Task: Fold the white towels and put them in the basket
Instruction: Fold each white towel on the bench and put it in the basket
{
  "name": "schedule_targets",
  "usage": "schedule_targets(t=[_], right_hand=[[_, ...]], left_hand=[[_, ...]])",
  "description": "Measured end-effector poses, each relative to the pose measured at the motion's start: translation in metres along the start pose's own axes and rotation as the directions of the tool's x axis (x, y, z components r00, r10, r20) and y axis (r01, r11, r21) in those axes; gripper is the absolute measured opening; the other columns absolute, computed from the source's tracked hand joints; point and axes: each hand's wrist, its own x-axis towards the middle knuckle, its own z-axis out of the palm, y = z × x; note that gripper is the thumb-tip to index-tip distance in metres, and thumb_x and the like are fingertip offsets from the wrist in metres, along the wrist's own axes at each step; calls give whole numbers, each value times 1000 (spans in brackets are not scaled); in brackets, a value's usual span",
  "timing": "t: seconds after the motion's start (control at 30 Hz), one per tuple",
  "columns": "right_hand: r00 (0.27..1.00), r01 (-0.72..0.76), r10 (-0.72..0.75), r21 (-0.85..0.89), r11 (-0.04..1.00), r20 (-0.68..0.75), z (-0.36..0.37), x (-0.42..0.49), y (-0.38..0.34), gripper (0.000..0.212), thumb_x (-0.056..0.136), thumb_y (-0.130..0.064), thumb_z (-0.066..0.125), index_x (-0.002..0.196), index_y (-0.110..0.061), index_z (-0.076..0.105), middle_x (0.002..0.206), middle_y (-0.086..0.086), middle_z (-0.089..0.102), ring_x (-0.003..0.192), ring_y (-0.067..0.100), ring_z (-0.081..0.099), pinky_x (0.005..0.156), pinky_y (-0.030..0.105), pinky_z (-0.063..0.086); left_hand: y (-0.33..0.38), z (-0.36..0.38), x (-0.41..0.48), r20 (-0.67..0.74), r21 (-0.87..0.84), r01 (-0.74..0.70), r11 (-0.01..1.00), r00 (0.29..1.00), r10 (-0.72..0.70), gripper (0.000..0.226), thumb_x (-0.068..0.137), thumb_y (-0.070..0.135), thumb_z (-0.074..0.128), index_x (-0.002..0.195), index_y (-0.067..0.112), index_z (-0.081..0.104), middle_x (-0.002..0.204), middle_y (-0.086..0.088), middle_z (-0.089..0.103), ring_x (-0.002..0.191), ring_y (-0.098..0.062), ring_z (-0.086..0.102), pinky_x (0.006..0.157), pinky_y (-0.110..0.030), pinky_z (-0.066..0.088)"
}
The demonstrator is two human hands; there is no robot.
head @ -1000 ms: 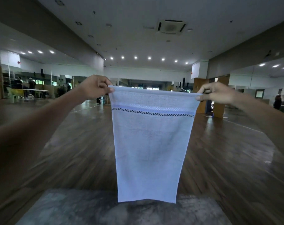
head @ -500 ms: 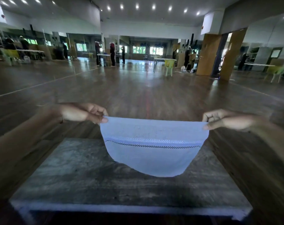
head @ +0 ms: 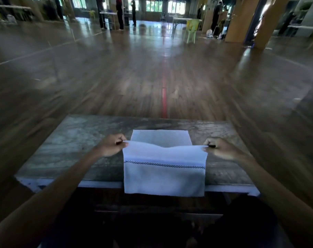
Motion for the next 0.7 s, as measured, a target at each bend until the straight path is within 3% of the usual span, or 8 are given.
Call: schedule_targets(t=[0.1, 0.23, 0.33, 0.4, 0.53, 0.6, 0.7], right_hand=[[999, 18, -16, 29, 999, -47, 25, 24, 2, 29, 89, -10, 60, 69, -27, 50, 72, -10, 55, 69, 7, 51, 60, 11, 35], [995, -17, 21, 43, 999, -102, 49, 53, 16, 27, 86, -7, 58, 70, -27, 52, 73, -7, 57, 76, 14, 52, 64, 22, 34], [999, -35, 36, -19, 999, 25, 66, 74, 32, 9, 91, -17, 57, 87, -9, 61, 90, 6, 65, 85, 19, 57, 67, 24, 35], [994, 19, -5, -129, 991, 109, 75, 84, 40, 20, 93, -24, 57, 100, -7, 62, 104, 9, 67, 97, 24, 60, 72, 28, 36], [980, 63, -22, -208, 976, 196, 81, 94, 41, 21, 94, -21, 56, 108, -6, 58, 117, 12, 62, 107, 29, 57, 56, 13, 29], [977, 43, -6, -170, 985, 212, 79, 92, 42, 7, 94, -22, 57, 96, -15, 56, 131, 7, 57, 118, 27, 54, 69, 22, 35], [967, 13, -2, -39, 999, 256, 71, 82, 39, 14, 92, -24, 59, 80, -22, 52, 137, 7, 53, 126, 22, 49, 92, 34, 41]], left_hand=[[-10, 27, 16, -92, 69, 45, 997, 995, -38, 12, 91, 14, 58, 81, 14, 54, 69, -1, 57, 69, -16, 51, 58, -22, 33], [-39, 51, 41, -118, 100, 93, 991, 990, -81, 10, 91, 12, 58, 89, 2, 59, 85, -19, 64, 81, -31, 60, 65, -32, 36], [-55, 65, 51, -40, 157, 109, 981, 994, -104, 11, 92, 9, 54, 98, 2, 58, 93, -20, 64, 87, -34, 60, 65, -31, 34], [-64, 69, 54, 10, 230, 66, 971, 998, -70, 15, 93, 12, 51, 106, 5, 56, 100, -19, 63, 90, -34, 59, 67, -33, 36], [-87, 70, 56, 140, 310, -23, 950, 990, -22, 21, 84, 38, 36, 104, 33, 42, 106, -12, 64, 91, -32, 61, 76, -42, 49], [-88, 66, 53, 164, 332, -61, 941, 986, 6, 30, 80, 48, 29, 102, 33, 41, 104, -11, 66, 88, -31, 63, 75, -40, 50], [-78, 55, 42, 167, 333, -124, 935, 983, 71, 55, 79, 53, 25, 101, 14, 57, 84, -10, 68, 76, -30, 64, 66, -35, 46]])
